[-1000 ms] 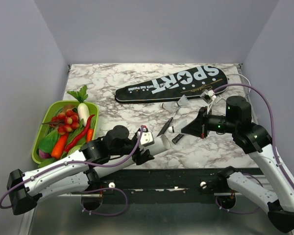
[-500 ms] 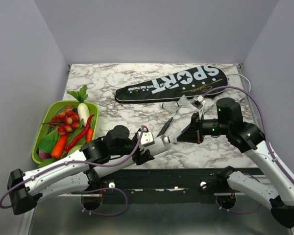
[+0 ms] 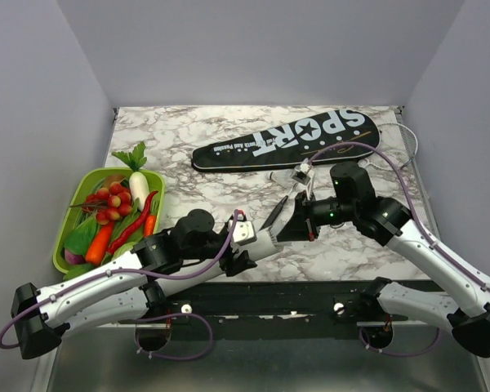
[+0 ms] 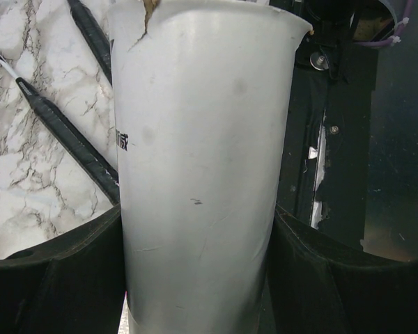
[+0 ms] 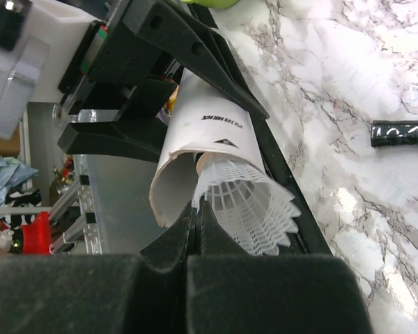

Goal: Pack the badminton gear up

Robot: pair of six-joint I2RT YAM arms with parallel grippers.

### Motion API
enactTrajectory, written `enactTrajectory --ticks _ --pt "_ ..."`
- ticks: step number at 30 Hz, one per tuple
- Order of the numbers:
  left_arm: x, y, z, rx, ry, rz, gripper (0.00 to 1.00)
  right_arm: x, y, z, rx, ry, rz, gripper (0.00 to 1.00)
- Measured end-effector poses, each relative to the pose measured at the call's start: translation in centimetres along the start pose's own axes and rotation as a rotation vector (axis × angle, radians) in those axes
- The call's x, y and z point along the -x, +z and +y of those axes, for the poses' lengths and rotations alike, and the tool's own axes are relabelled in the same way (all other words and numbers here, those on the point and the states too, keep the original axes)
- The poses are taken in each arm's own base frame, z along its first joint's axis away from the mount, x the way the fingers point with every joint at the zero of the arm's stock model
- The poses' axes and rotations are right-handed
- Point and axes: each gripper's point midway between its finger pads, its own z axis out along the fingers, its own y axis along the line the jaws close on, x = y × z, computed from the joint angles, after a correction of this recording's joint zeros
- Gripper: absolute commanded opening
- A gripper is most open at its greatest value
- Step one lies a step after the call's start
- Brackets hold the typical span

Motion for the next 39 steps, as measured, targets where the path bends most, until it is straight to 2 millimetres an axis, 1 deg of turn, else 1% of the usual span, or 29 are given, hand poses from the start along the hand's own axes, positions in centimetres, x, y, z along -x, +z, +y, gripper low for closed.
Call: enactTrajectory --ticks 7,12,13,15,16,18,19,22,26,29,35,37,39 --pt "0.3 -0.4 -0.2 -0.005 0.004 -0.012 0.00 -0.6 3.1 0.0 0.048 0.025 0.060 0.00" --pt "0.4 -0.5 -0.3 -0.010 0.006 -0.019 0.00 -1.0 4.6 0.6 0.084 0.029 0.084 0.01" --pt "0.4 -0.6 -0.4 -0.013 0.007 -0.021 0.00 -1.0 4.7 0.7 0.090 0.028 0.084 0.07" --pt "0.5 -0.6 -0.5 -0.015 0.008 -0.024 0.00 -0.9 4.9 0.9 0.099 0.028 0.082 0.17" --pt "0.5 -0.7 -0.5 -0.015 0.008 -0.025 0.00 -0.9 4.9 1.0 0.103 0.031 0.080 0.28" --pt "0.5 -0.7 -0.5 -0.015 0.008 -0.026 0.00 -0.8 4.8 1.2 0.108 0.035 0.076 0.36" --pt "0.5 -0.7 -0.5 -0.015 0.009 -0.027 0.00 -0.8 4.8 1.2 0.107 0.033 0.073 0.41" --pt "0.7 -0.8 -0.5 -0.016 0.010 -0.032 0.00 -0.8 4.4 1.3 0.093 0.030 0.063 0.47" --pt "0.7 -0.9 -0.7 -0.022 0.011 -0.036 0.00 -0.7 3.7 1.4 0.066 0.021 0.042 0.49" --pt "0.8 -0.9 -0.8 -0.026 0.011 -0.037 0.00 -0.2 3.0 1.5 0.034 0.014 0.023 0.50" --pt "1.0 -1.0 -0.9 -0.032 0.013 -0.046 0.00 1.5 1.4 1.8 -0.050 -0.011 -0.031 0.54" --pt "1.0 -1.0 -0.9 -0.032 0.013 -0.046 0.00 2.2 0.8 1.8 -0.082 -0.021 -0.057 0.57" --pt "1.0 -1.0 -0.9 -0.033 0.013 -0.046 0.00 3.2 0.1 1.7 -0.129 -0.032 -0.095 0.58"
